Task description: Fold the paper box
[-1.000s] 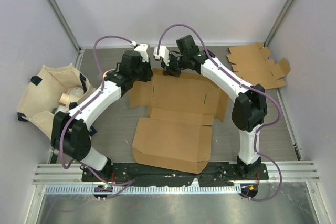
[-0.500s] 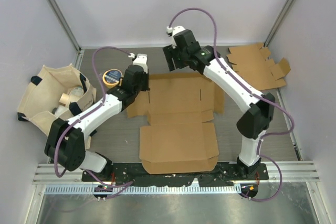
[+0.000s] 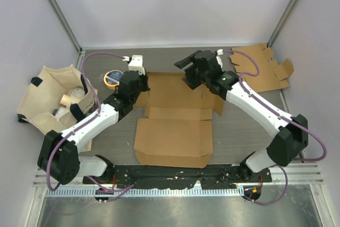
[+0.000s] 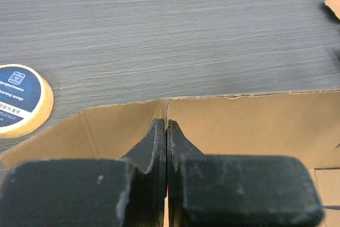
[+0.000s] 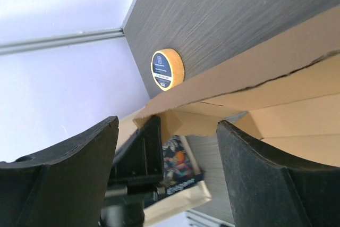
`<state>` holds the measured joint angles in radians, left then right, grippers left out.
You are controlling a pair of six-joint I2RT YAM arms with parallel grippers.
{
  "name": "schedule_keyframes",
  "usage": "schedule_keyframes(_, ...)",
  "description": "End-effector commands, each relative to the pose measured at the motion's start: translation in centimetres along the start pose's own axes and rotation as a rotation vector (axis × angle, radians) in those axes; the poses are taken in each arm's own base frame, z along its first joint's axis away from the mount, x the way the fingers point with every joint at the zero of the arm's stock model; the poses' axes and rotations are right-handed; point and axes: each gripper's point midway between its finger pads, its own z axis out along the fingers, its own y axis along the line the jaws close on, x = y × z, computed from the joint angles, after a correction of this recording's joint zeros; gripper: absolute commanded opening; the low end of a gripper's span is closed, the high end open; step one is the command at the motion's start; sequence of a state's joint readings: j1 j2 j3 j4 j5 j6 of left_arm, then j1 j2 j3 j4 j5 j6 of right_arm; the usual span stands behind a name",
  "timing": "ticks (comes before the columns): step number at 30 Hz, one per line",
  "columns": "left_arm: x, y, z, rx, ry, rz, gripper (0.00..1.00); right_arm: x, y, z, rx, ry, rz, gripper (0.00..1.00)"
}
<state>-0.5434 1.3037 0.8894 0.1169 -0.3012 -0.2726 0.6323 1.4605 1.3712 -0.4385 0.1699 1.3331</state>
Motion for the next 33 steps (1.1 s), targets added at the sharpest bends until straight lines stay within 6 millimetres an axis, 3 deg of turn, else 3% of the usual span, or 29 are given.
schedule_keyframes(1,-3.4,-0.1,-0.6,0.000,-0.130,-0.037,0.00,0.8,2.1,2.3,-0.037,-0.002,0.351,0.80)
schedule_keyframes(6,-3.2,-0.1,-0.8,0.003,-0.137,-0.034,0.00,1.0,1.6,4.3,-0.031,-0.028,0.434,0.75)
schedule_keyframes(12,-3.0,-0.8,-1.0,0.031,-0.162,-0.029,0.00,1.8,0.5,6.2,0.009,-0.018,0.497,0.59)
schedule_keyframes(18,-2.6,-0.4,-1.5,0.013,-0.195,-0.026,0.00,1.8,-0.3,6.7,0.029,-0.037,0.520,0.47)
schedule_keyframes(21,-2.5,-0.2,-1.6,0.010,-0.222,-0.037,0.00,2.1,-0.5,6.6,0.024,-0.035,0.521,0.35)
schedule_keyframes(25,-2.1,0.0,-1.9,0.000,-0.260,-0.055,0.00,3.1,-1.2,6.4,0.027,-0.038,0.469,0.31)
schedule_keyframes(27,-1.4,0.1,-1.9,-0.002,-0.258,-0.056,0.00,3.5,-1.1,6.2,0.017,-0.039,0.432,0.32)
schedule_keyframes(30,-1.2,0.2,-2.0,-0.002,-0.255,-0.048,0.00,3.6,-2.3,6.1,0.055,-0.065,0.318,0.53)
schedule_keyframes(31,-1.3,0.2,-2.1,-0.001,-0.259,-0.047,0.00,3.3,-1.7,5.7,0.051,-0.077,0.262,0.61)
schedule_keyframes(32,-1.2,0.3,-2.1,-0.003,-0.256,-0.038,0.00,2.8,-2.5,5.5,0.088,-0.122,0.216,0.64)
schedule_keyframes(33,-1.1,0.3,-2.1,-0.005,-0.255,-0.036,0.00,2.6,-1.5,5.0,0.079,-0.134,0.193,0.66)
